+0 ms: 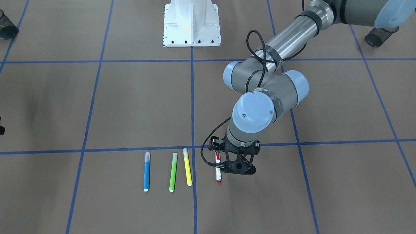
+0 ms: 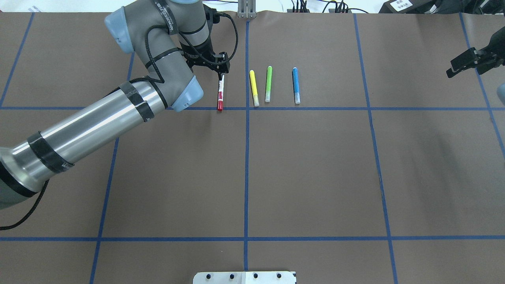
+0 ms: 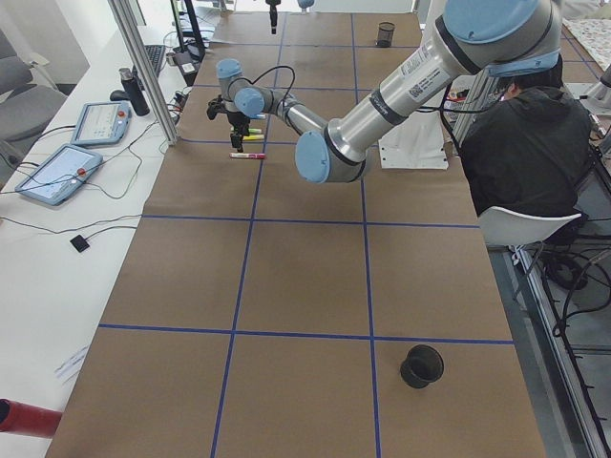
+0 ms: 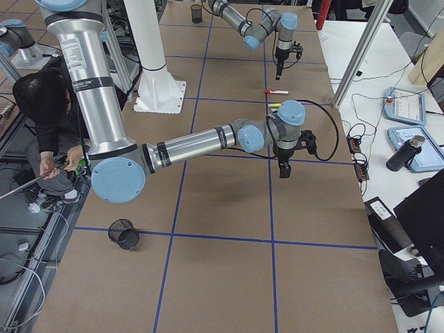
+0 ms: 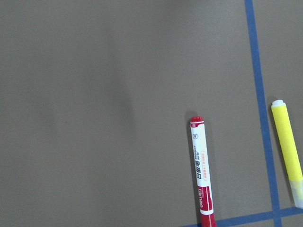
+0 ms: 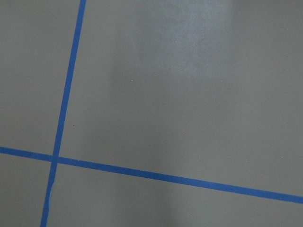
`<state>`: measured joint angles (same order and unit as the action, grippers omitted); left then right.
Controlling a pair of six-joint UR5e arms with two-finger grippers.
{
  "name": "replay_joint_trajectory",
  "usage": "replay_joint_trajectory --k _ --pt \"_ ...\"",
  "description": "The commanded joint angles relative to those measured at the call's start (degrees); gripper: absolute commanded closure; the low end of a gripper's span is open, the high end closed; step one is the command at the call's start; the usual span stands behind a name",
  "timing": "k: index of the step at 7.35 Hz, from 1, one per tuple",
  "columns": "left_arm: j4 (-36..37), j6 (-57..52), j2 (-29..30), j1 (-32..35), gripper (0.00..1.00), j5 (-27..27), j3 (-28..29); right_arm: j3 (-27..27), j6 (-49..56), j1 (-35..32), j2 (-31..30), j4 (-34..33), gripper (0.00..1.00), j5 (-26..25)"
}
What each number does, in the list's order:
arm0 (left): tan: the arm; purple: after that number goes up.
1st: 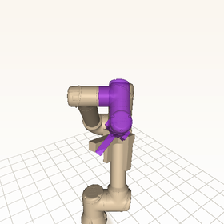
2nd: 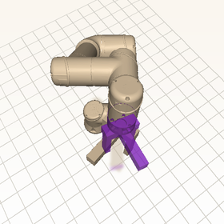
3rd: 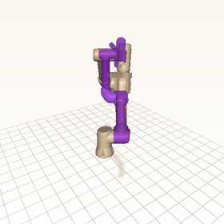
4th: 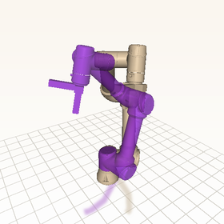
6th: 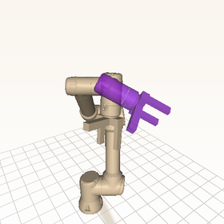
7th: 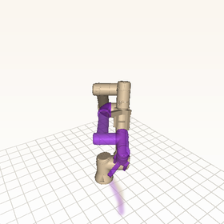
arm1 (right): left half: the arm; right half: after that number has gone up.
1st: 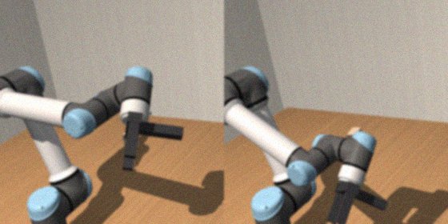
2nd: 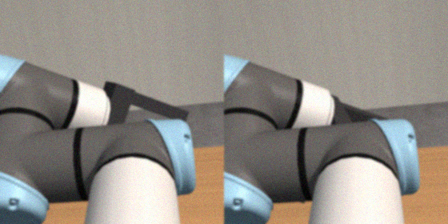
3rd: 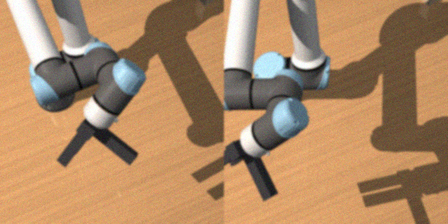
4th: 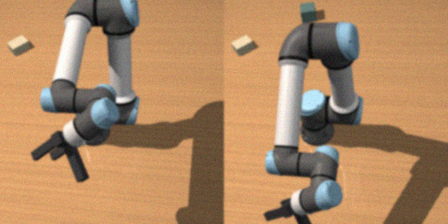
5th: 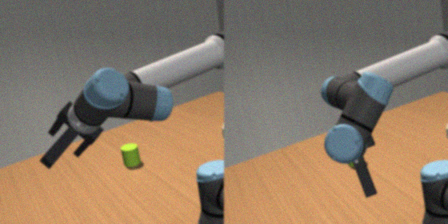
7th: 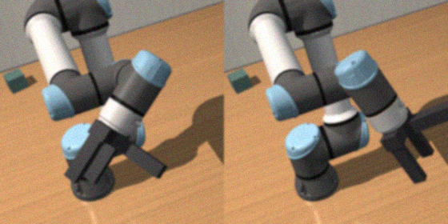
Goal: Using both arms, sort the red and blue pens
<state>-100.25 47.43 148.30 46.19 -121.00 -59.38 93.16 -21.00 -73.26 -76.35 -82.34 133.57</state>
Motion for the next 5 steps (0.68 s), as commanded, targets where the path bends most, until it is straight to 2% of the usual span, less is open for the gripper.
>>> replay_joint_trajectory --k 1,2,4,5 --pt "-4.0 3.9 0.2 -2.7 0.09 1.2 2.7 1.8 -7.0 2.1 0.9 0.0 0.0 -0.5" --pt "-4.2 3.9 0.2 -3.9 0.1 3.5 3.2 1.1 -7.8 4.3 3.0 -2.1 0.0 -1.3" --pt "-4.4 4.0 0.2 -4.6 0.17 4.2 3.9 0.5 -7.8 5.6 7.7 -7.1 0.0 -1.1" --pt "-5.3 4.0 0.2 -4.6 0.21 4.2 4.3 0.5 -7.8 6.5 8.1 -7.2 0.0 -1.4"
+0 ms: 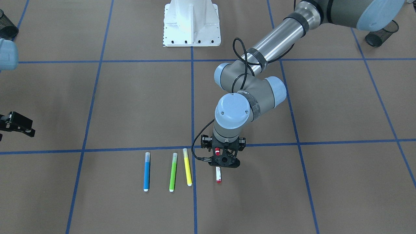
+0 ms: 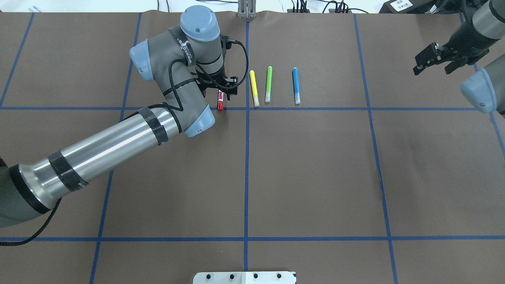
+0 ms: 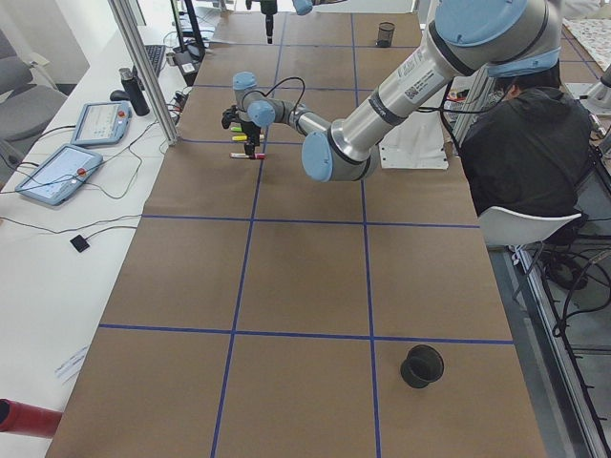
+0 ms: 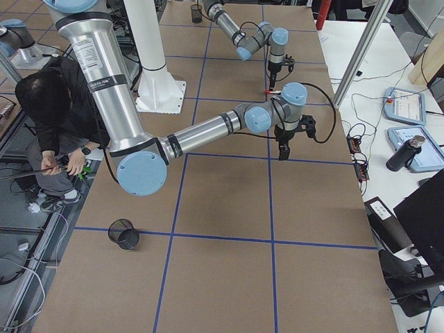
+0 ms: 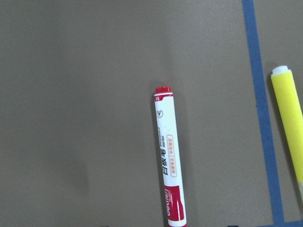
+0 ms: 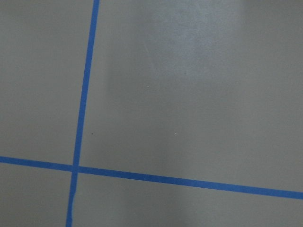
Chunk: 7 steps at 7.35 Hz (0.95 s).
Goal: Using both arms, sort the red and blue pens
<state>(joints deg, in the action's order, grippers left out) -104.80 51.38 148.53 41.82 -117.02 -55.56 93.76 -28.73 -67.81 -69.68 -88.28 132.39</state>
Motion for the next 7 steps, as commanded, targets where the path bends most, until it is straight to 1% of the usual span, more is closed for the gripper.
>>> replay_joint_trajectory --k 1,4,5,6,7 --pt "-2.8 2.1 -0.1 -0.8 0.26 0.2 1.6 -0.2 -0.2 1.5 2.1 -1.3 0.0 -0.2" --pt "-3.8 3.3 -0.1 -1.5 0.4 0.3 2.1 -0.7 -0.2 1.5 2.6 -1.1 0.0 -0.2" --pt "-3.8 5.3 -0.1 -1.6 0.54 0.3 2.0 -0.7 -0.2 1.5 2.7 -1.1 0.0 -0.1" --pt "-3.8 5.8 -0.2 -1.8 0.64 0.3 2.0 -0.7 -0.2 1.5 2.7 -1.1 0.0 -0.1" --pt "-3.8 7.1 -0.2 -1.8 0.85 0.3 1.9 -0.7 -0.3 1.5 2.7 -1.1 0.0 0.0"
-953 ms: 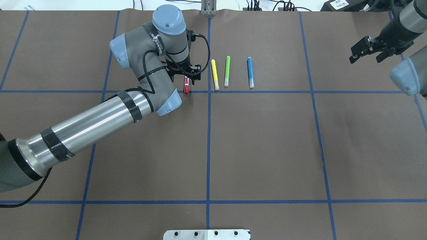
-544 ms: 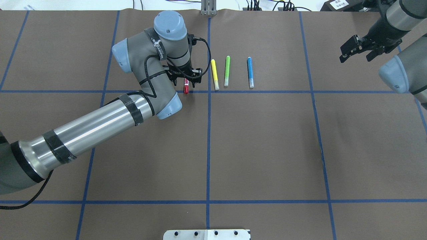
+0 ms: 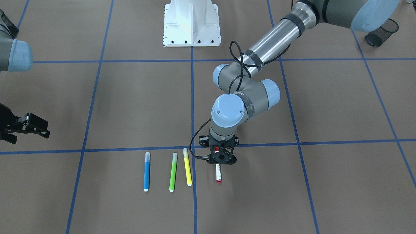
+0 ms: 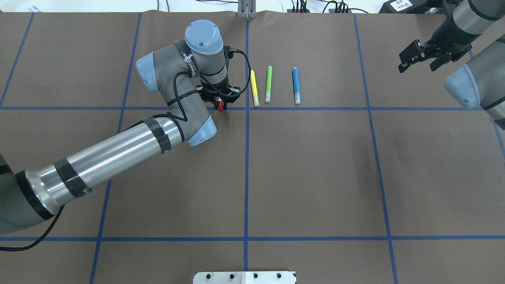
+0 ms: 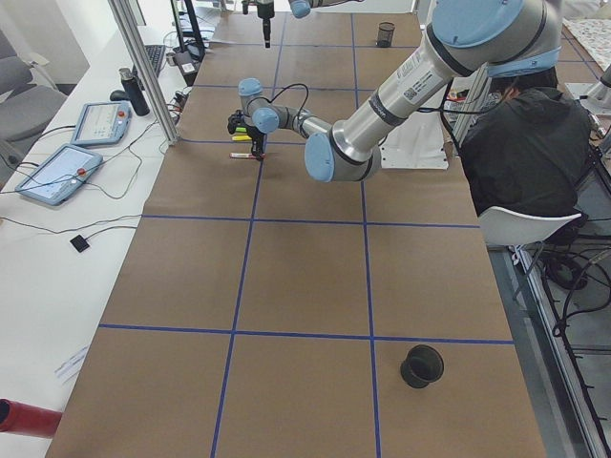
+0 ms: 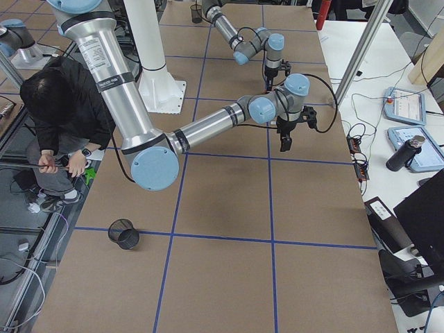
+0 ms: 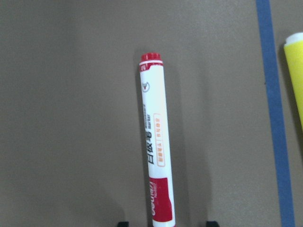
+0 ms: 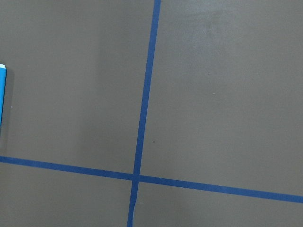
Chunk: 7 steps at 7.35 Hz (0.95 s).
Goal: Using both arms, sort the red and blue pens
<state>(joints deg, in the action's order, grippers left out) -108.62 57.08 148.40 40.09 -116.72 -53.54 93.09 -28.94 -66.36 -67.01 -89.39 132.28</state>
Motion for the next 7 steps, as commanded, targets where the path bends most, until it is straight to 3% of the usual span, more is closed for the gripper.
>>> replay_joint_trajectory --k 1,3,5,7 --pt "0.0 2.2 -0.4 -0.7 1.0 0.0 -0.4 0.0 -0.1 0.0 0.0 -0.1 0.0 0.1" --pt "0.7 4.3 -0.3 0.5 1.0 -0.2 -3.1 0.0 -0.1 -0.2 0.7 -0.3 0.0 0.3" --pt "9.0 4.6 -0.3 4.3 1.0 -1.2 -8.1 -1.5 -5.6 -0.1 3.4 0.1 0.0 0.3" --pt "17.4 4.5 -2.8 9.5 1.0 -8.1 -13.6 -6.8 -8.4 2.4 9.2 0.4 0.0 0.3"
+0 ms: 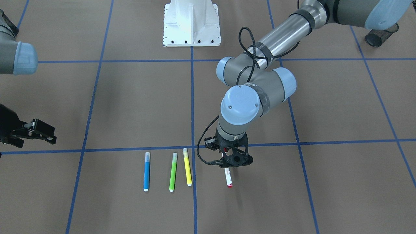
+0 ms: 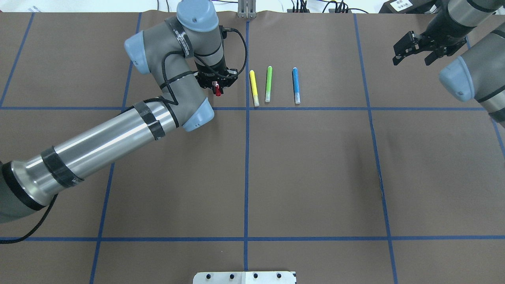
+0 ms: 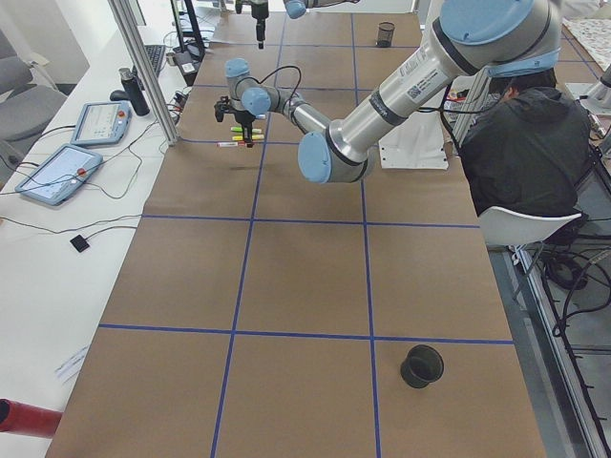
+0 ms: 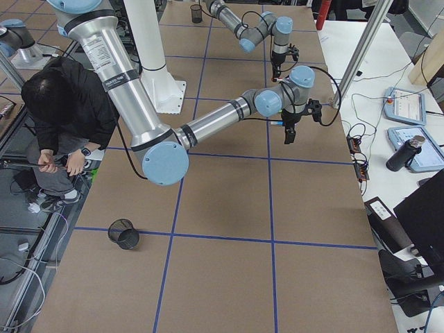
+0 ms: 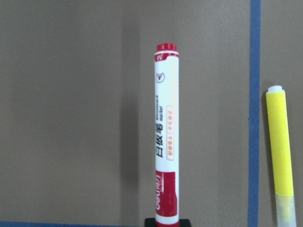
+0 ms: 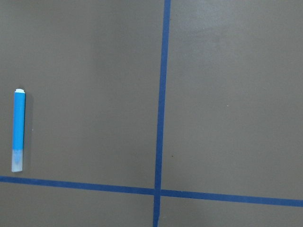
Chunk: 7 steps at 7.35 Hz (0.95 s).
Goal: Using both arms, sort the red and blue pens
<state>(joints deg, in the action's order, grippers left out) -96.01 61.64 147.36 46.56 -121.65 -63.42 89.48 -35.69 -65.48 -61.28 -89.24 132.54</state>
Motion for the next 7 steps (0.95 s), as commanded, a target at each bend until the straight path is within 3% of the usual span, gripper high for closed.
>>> replay_joint_trajectory --k 1,2,3,5,7 --pt "6.6 -0.1 -6.6 5.2 1.0 -3.4 -9.3 -7.0 -2.6 3.9 7.4 0.4 0.01 -0.3" --pt "8.3 -0.6 -11.3 7.3 1.0 -3.7 -14.1 -10.4 -3.5 5.7 11.0 0.5 0.01 -1.1" --pt "12.8 -1.7 -12.0 9.5 1.0 -6.0 -15.2 -11.8 -5.2 7.4 12.7 1.1 0.01 -3.5" --pt "23.5 -6.4 -13.5 11.6 1.0 -5.5 -18.7 -15.7 -12.1 11.1 13.8 10.0 0.04 -8.9" --pt "23.7 -11.3 -18.4 16.3 1.0 -4.3 -20.0 -19.1 -12.9 12.8 17.0 10.4 0.1 -13.1"
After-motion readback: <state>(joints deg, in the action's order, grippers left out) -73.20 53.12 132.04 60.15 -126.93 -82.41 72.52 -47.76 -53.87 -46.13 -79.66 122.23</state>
